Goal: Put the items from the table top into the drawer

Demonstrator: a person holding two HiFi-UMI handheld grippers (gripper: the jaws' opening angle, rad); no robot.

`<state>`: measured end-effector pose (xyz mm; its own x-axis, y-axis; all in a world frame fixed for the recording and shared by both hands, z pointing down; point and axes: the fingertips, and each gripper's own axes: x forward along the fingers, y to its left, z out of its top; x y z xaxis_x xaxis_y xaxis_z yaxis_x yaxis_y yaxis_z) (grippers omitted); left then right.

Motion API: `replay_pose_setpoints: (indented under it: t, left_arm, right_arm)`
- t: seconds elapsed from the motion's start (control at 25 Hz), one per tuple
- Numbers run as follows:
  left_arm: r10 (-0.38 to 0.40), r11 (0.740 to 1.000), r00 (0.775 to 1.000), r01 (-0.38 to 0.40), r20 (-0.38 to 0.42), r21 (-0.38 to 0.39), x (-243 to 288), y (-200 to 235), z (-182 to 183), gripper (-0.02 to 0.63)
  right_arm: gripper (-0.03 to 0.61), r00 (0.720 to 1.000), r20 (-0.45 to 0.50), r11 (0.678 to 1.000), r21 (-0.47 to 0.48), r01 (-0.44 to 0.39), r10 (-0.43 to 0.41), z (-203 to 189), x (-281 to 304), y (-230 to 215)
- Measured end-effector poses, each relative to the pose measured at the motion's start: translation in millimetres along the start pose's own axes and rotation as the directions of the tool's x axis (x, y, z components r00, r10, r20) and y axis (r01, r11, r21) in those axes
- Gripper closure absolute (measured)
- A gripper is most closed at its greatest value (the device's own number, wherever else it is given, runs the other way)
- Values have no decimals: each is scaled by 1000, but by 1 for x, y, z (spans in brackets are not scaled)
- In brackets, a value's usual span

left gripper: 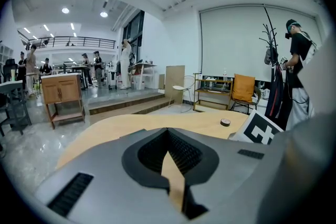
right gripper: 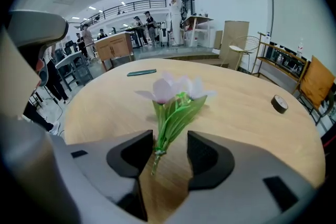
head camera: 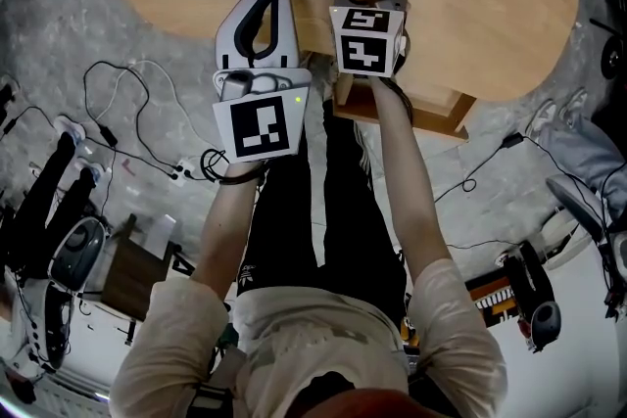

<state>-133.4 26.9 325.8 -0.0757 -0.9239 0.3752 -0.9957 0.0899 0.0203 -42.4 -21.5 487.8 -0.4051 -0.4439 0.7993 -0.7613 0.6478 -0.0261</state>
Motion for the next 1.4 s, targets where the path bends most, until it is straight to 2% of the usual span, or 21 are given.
replay_pose_setpoints:
  t: [0.24,0.48,0.64,0.72,0.84,0.96,1.12,1.24,1.4]
  left_arm:
    - [10,1000,1000,-10,3,-4,0,-1,3,607]
    - [10,1000,1000,-10,9,-2,-6,3,6,607]
    - [11,1000,1000,-11,1,-6,-4,2,6,607]
    - [9,1000,1000,-9,-1,-6,-2,-1,7,607]
    - [8,1000,1000,-8,8,-4,-4,-2,17,607]
    - [8,1000,1000,-8,23,1,-10,-3,34,607]
    - [13,1000,1000,-13,9,-3,-24,-4,61,607]
    - [18,1000,998,-17,58,-26,-37,-13,92,607]
    - [-9,1000,995,8,103,6,-53,-28,119,607]
  right_arm:
    - [520,1000,-3,1000,-30,2,-2,-1,-3,5]
    - [532,1000,-15,999,46,-17,17,-3,-4,6]
    - [535,999,-20,999,44,-30,31,-3,-3,6]
    - [535,999,8,997,59,-39,39,5,-8,5]
    - [535,993,112,996,70,-51,43,37,-34,3]
    - [535,970,241,995,81,-66,45,79,-83,1]
    - [535,918,392,989,100,-109,61,120,-162,2]
    - [535,879,474,979,144,-144,59,132,-213,0]
    - [534,846,533,973,182,-145,27,136,-256,-2]
